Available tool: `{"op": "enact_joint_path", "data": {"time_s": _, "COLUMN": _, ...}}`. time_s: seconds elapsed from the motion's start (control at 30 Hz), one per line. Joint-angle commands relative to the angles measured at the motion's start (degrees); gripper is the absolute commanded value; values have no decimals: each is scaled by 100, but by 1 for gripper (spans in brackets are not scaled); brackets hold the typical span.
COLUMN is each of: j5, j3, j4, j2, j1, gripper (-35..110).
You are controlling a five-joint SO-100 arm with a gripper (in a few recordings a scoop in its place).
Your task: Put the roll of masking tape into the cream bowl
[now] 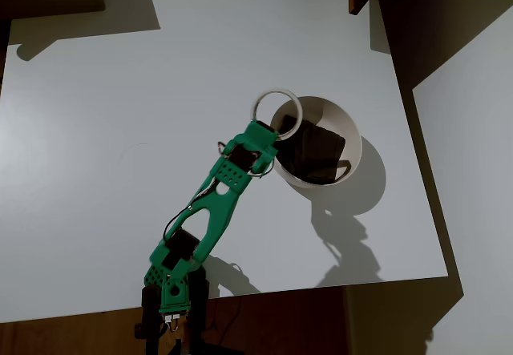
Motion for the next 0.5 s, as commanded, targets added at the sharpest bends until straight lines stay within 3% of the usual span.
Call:
{"op": "enact_joint_path", "data": {"time_s": 0.0, "j5": 114, "j3": -888, "j4": -132, "j2": -316, "j1": 272, "gripper": -8}}
{"op": "enact_joint_path", "data": {"time_s": 0.47, "j5": 281, "j3": -3472, "j4": 237, "j2": -2654, "j1": 1424, "gripper": -8}}
